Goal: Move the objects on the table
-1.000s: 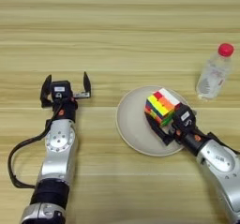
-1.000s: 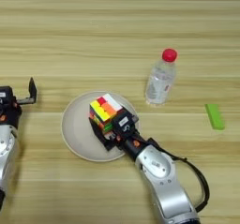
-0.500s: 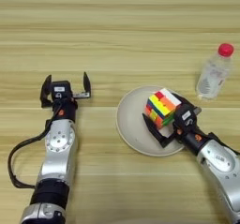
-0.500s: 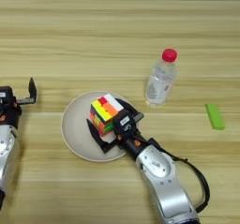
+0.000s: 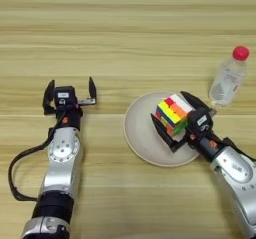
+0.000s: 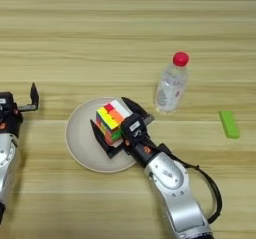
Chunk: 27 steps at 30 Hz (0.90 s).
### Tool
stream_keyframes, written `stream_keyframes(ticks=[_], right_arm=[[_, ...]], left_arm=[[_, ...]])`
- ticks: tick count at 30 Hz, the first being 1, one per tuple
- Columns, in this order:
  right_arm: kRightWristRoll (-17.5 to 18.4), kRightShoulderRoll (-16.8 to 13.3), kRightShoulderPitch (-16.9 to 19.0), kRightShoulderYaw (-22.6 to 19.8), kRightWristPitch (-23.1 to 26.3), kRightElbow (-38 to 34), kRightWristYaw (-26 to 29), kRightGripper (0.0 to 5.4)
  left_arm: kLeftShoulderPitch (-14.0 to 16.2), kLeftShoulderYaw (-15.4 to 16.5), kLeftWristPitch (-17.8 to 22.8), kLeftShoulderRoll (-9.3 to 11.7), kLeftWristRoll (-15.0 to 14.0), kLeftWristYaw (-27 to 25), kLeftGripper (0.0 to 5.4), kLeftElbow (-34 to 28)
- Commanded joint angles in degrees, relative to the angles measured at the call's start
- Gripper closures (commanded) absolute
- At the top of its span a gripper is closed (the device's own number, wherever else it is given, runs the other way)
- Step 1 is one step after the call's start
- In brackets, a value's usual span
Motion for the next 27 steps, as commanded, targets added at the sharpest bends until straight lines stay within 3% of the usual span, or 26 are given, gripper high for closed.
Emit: stream_keyframes(ticks=[1,8,14,27], right_arm=[[2.1,0.3,0.1,-0.6,-1.3,-2.5,0.6,0.01],[4.5,-0.1,1.2,-2.4,-2.7,-7.2,0.2,0.01],[5.9,-1.2,2.8,-6.8,-2.5,-9.0,-1.1,0.01],[9.5,-6.0,6.8,-18.8,-4.9,-4.2,-0.6,0.01]], left_arm=[[-0.1,0.1,0.5,0.2,0.5,0.1,0.00,0.0],[-0.1,0.1,0.5,0.2,0.4,0.0,0.00,0.0],[0.0,0.1,0.5,0.3,0.4,-0.1,0.00,-0.5],[-0.3,0.4,0.4,0.6,0.3,-0.2,0.00,-0.3]])
